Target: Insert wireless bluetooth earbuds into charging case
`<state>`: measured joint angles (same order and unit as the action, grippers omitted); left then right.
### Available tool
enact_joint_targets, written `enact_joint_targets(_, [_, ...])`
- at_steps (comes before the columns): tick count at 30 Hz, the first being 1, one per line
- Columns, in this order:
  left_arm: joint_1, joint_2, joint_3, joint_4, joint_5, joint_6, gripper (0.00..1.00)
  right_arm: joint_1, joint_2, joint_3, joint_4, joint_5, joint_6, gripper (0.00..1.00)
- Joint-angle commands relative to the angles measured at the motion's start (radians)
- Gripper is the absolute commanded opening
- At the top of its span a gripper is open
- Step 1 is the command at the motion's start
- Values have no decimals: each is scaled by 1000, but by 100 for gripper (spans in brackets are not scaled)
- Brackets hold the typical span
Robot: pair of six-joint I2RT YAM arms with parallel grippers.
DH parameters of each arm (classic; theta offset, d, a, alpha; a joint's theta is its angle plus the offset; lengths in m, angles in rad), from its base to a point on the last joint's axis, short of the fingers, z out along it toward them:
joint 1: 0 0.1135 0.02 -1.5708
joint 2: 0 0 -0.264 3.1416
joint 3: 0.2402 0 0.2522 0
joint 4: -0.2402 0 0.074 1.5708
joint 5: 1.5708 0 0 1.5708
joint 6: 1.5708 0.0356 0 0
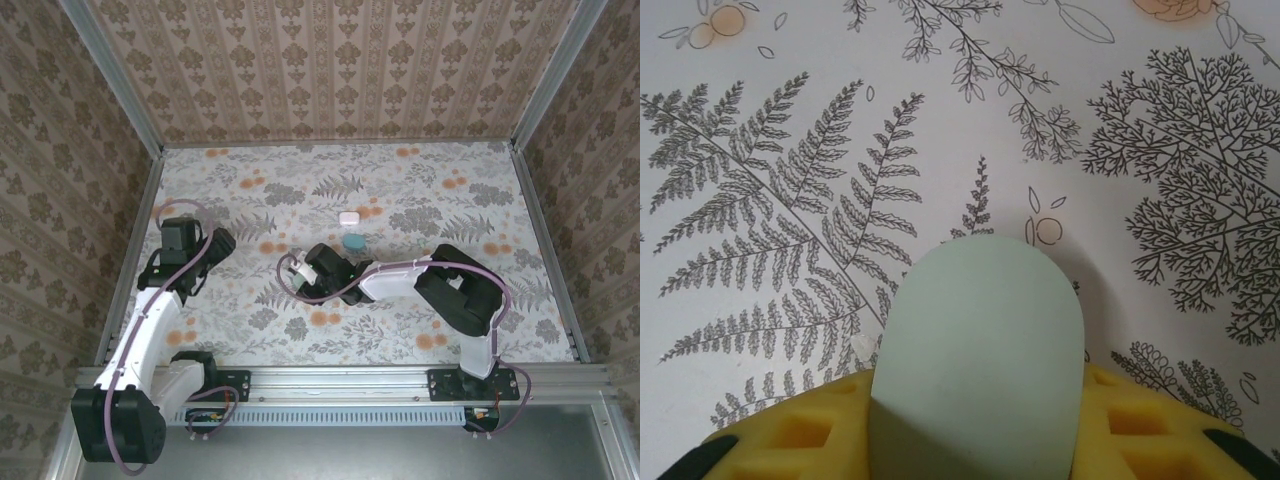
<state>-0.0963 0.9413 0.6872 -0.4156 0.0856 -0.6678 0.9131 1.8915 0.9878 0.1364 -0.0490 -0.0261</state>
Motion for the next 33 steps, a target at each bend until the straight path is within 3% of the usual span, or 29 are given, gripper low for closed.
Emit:
enact_joint_targets(1, [8, -24, -7, 112, 121, 78, 74, -17, -101, -40, 28, -99, -48, 37])
enact_joint_targets(8, [-23, 4, 5, 377, 498, 136, 74, -170, -388, -116, 3, -485, -157, 35])
enact_joint_targets(11, [-95, 56, 69, 392, 602, 146, 75, -223, -492, -142, -6, -540, -230, 35])
enact_joint_targets(19, [-323, 196, 250, 350, 723, 131, 79, -255, -625, -108, -75, -438, -346, 36])
enact_joint_targets(33, [-430, 307, 347, 232, 790, 158, 76, -252, -662, -141, 48, -346, -311, 36])
